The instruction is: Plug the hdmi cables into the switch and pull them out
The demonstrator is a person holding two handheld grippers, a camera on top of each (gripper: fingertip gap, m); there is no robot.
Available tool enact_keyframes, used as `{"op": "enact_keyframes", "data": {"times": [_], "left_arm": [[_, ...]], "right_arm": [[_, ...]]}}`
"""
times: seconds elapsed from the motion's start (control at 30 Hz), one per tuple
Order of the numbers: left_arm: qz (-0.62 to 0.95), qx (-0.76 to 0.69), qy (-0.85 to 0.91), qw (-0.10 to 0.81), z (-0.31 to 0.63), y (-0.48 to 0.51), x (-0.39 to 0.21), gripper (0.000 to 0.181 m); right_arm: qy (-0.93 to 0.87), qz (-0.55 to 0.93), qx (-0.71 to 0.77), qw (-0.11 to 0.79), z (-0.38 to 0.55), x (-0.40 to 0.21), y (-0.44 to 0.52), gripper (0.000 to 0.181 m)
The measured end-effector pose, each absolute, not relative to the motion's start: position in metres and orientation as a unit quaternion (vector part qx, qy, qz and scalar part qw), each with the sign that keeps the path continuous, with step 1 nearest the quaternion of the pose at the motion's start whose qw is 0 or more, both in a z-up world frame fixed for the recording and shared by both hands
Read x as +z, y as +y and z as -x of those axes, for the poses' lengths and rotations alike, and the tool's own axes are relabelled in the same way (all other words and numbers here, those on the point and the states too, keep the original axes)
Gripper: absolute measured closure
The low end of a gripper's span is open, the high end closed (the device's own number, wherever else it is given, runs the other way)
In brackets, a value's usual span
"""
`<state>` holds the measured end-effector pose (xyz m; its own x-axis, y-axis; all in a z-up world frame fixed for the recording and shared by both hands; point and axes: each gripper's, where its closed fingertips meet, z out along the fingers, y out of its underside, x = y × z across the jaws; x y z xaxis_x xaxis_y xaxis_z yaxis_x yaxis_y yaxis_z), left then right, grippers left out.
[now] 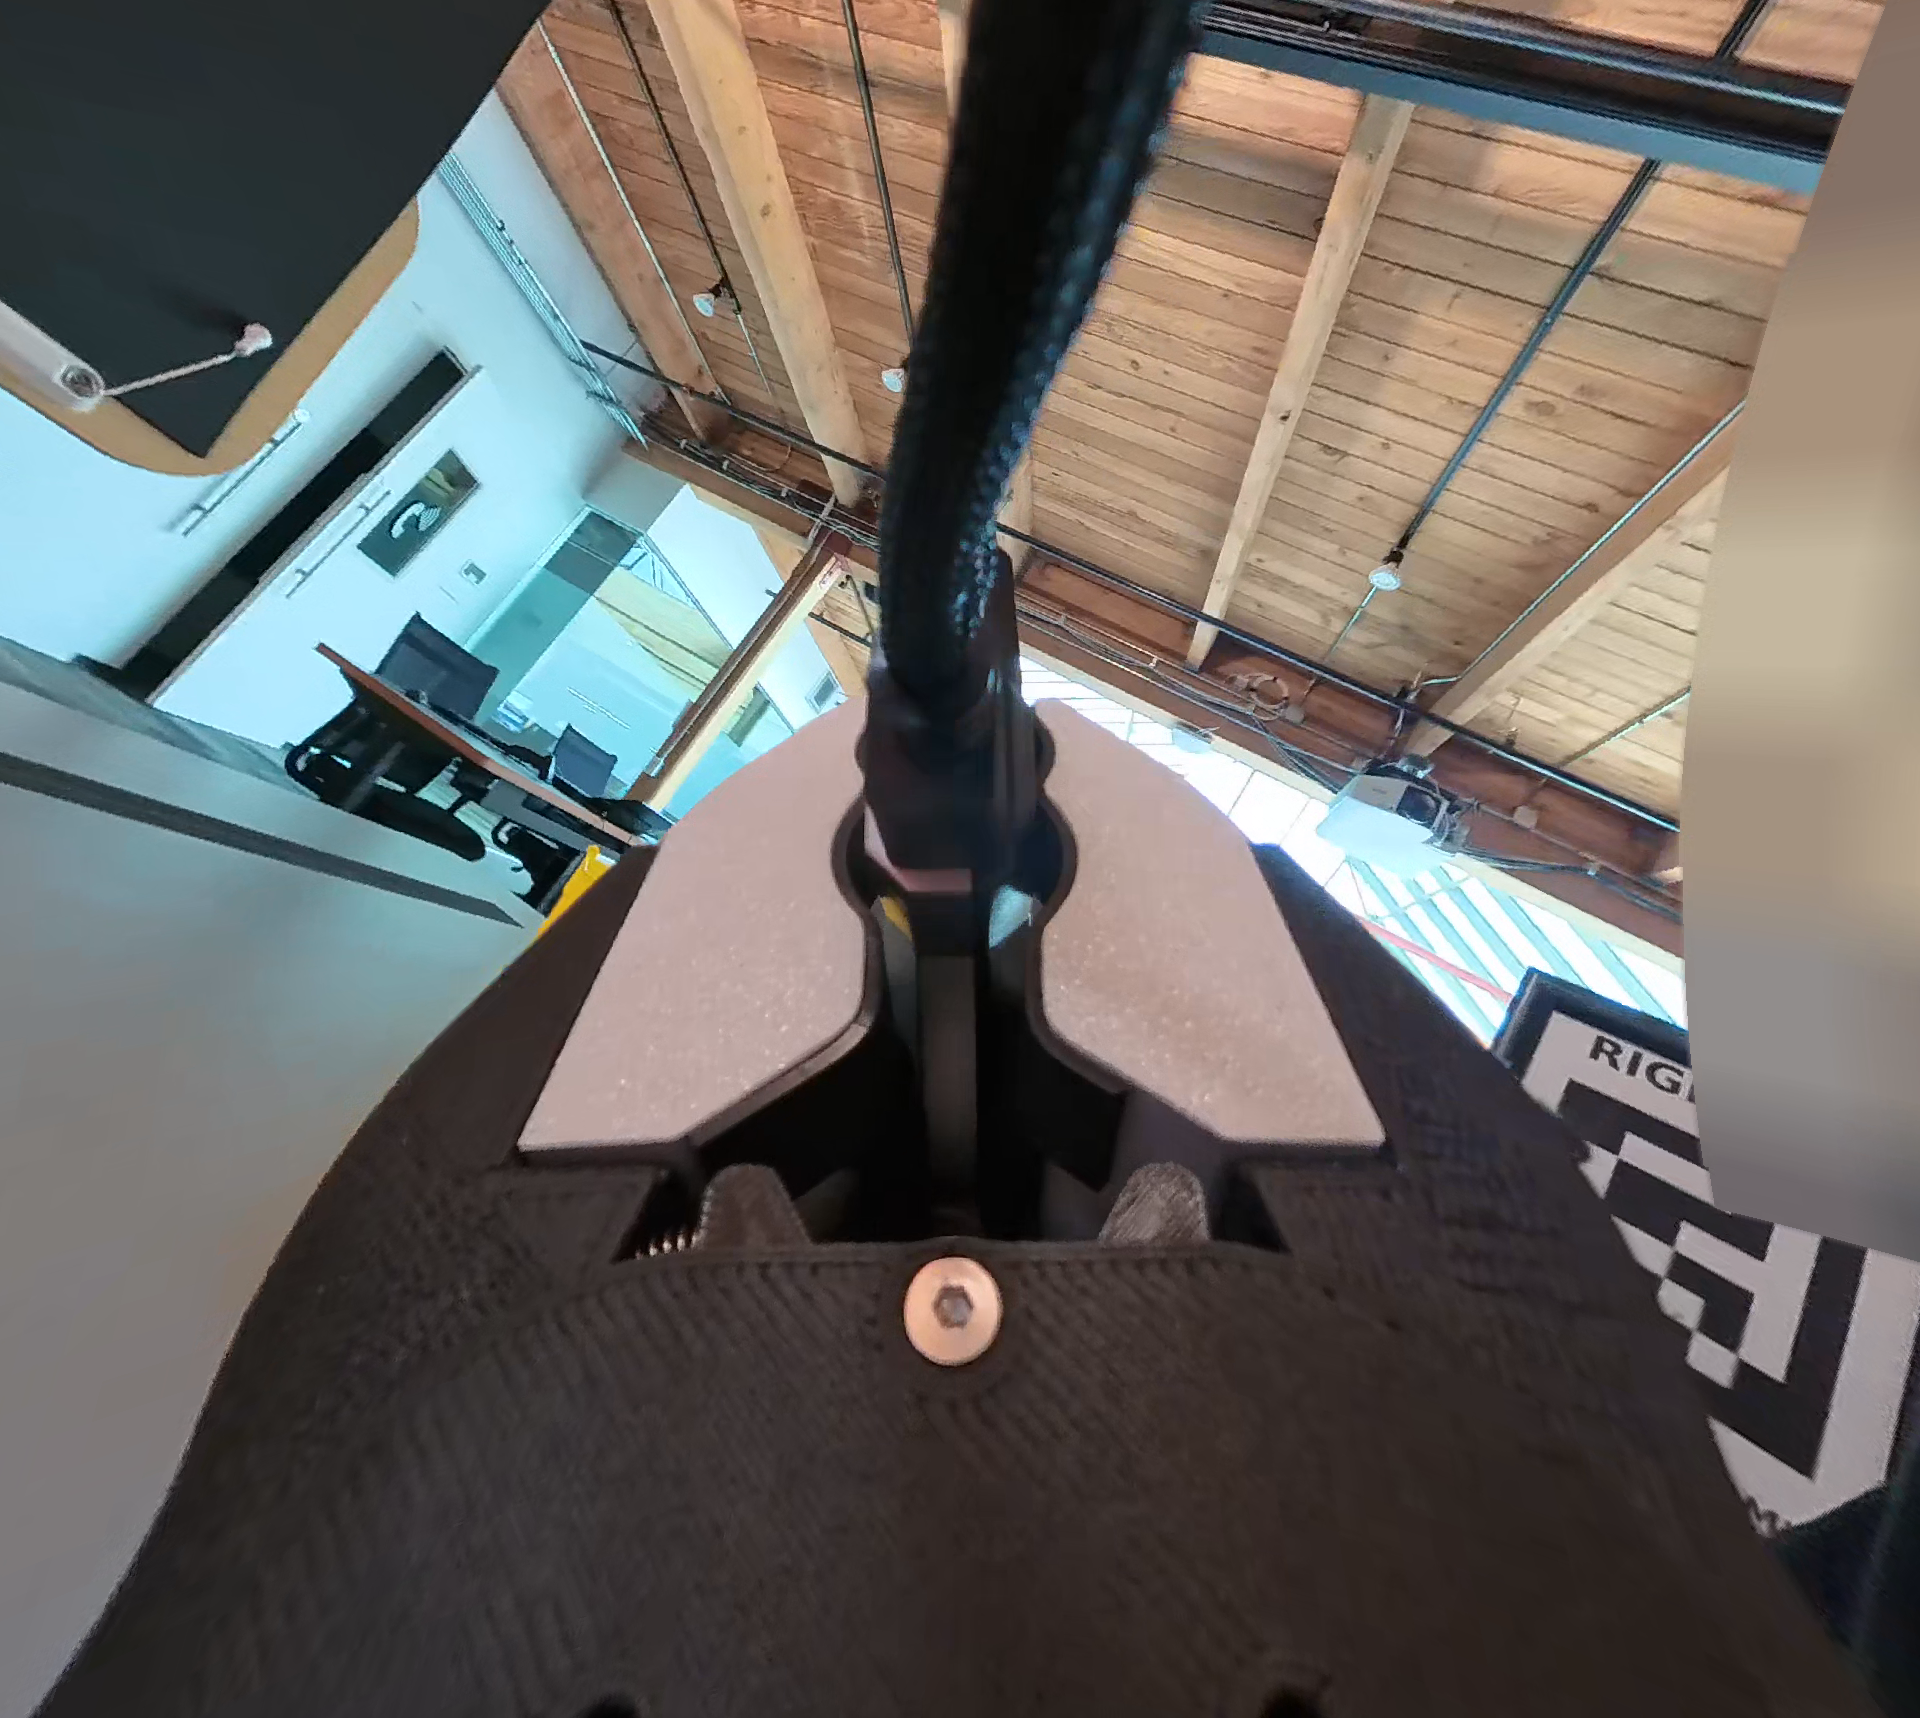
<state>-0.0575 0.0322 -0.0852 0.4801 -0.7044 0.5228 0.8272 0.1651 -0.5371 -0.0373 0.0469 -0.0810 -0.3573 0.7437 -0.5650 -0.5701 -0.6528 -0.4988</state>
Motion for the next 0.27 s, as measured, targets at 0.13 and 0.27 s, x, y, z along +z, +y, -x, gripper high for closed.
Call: {"op": "enact_keyframes", "data": {"times": [0.13, 0.27], "left_arm": [[0.398, -0.509, -0.076, 0.760, 0.060, 0.031, -0.085, 0.162], [0.389, -0.514, -0.086, 0.760, 0.064, 0.031, -0.084, 0.161]], "right_arm": [[-0.099, 0.389, 0.822, 0.405, 0.035, -0.080, 0.048, 0.173], [-0.044, 0.353, 0.833, 0.423, 0.020, -0.074, 0.059, 0.170]]}}
